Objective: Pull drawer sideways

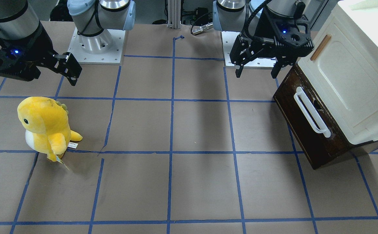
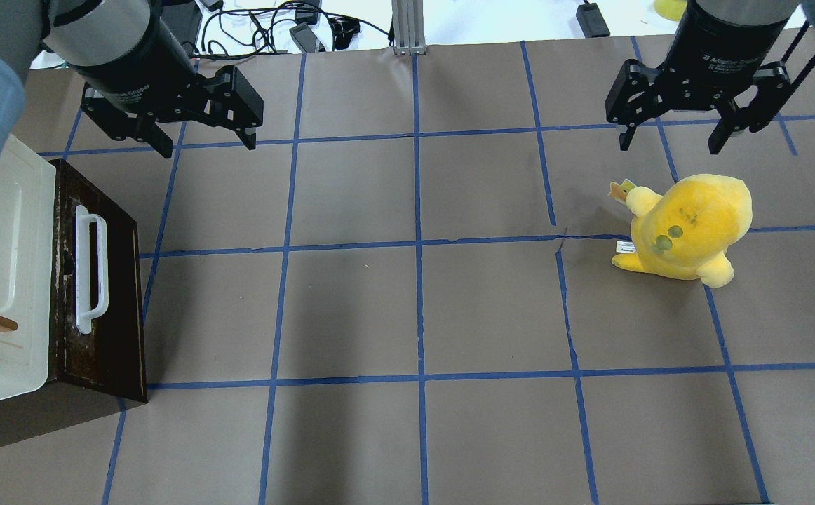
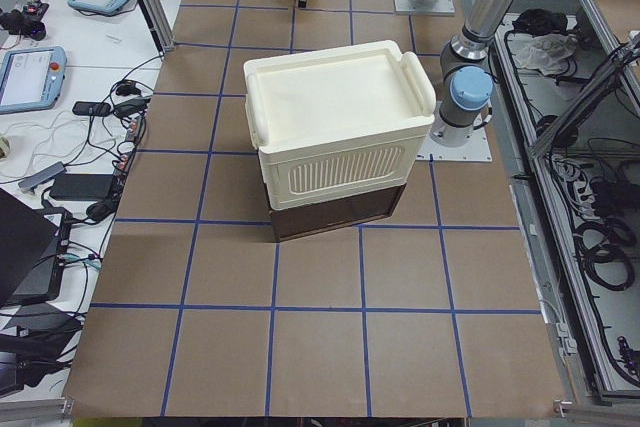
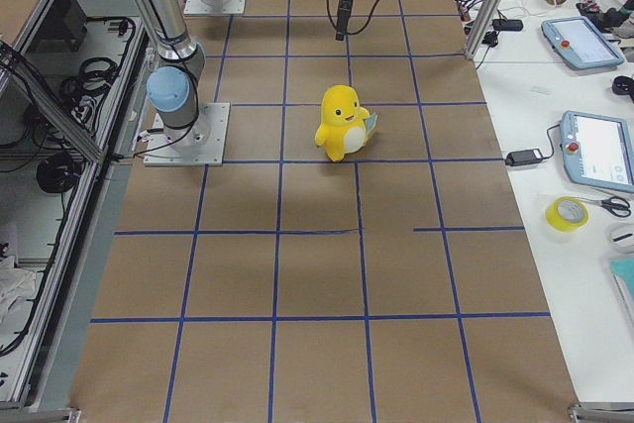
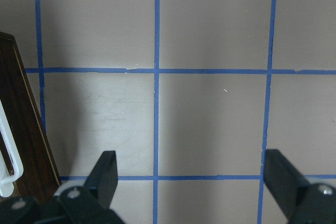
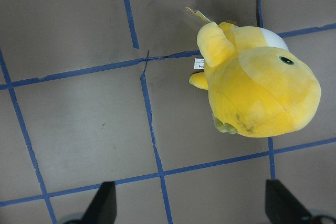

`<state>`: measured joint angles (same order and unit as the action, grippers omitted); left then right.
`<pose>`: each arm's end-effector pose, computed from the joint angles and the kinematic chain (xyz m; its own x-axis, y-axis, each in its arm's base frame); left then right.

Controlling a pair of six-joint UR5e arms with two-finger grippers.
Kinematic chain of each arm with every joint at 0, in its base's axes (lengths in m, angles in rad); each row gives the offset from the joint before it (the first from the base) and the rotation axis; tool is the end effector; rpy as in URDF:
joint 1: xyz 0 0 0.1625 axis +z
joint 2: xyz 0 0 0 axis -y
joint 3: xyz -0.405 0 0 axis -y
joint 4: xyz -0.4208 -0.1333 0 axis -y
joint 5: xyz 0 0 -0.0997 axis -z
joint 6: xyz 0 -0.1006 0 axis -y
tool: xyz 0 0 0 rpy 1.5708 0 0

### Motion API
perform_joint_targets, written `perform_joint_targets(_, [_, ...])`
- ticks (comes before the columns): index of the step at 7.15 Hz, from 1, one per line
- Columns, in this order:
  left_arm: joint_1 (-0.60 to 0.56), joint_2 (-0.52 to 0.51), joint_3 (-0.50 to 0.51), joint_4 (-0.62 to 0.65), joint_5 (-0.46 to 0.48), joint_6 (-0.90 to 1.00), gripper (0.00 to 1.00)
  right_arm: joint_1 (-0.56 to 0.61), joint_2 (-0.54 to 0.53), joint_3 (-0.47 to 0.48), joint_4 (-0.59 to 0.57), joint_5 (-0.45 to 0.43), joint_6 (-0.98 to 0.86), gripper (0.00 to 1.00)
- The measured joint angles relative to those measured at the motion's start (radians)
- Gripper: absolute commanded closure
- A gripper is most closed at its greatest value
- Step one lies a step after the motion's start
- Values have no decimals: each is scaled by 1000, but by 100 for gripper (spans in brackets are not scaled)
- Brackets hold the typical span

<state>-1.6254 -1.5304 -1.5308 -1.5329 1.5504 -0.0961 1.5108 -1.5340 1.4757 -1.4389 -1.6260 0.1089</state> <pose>-0.1632 -0.5058 0.5129 -0.9988 -0.0384 0.0315 -0.0418 0.9924 -0.1155 0.0959 -0.5337 0.4842 -0.9845 0.1637 0.0627 0.1678 0.9835 0.0671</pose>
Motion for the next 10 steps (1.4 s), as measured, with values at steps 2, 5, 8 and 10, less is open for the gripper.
perform_joint_targets(2, [0, -18, 3, -7, 4, 3, 0, 0, 0, 0, 0, 0, 0, 0])
perform_joint_targets(5, [-33, -69, 0, -71, 97, 8, 0, 0, 0, 0, 0, 0, 0, 0])
perform_joint_targets(8, [-100, -168, -11, -128, 277, -88, 0, 0, 0, 0, 0, 0, 0, 0])
perform_joint_targets(10, [-118, -243, -39, -157, 425, -164, 0, 0, 0, 0, 0, 0, 0, 0])
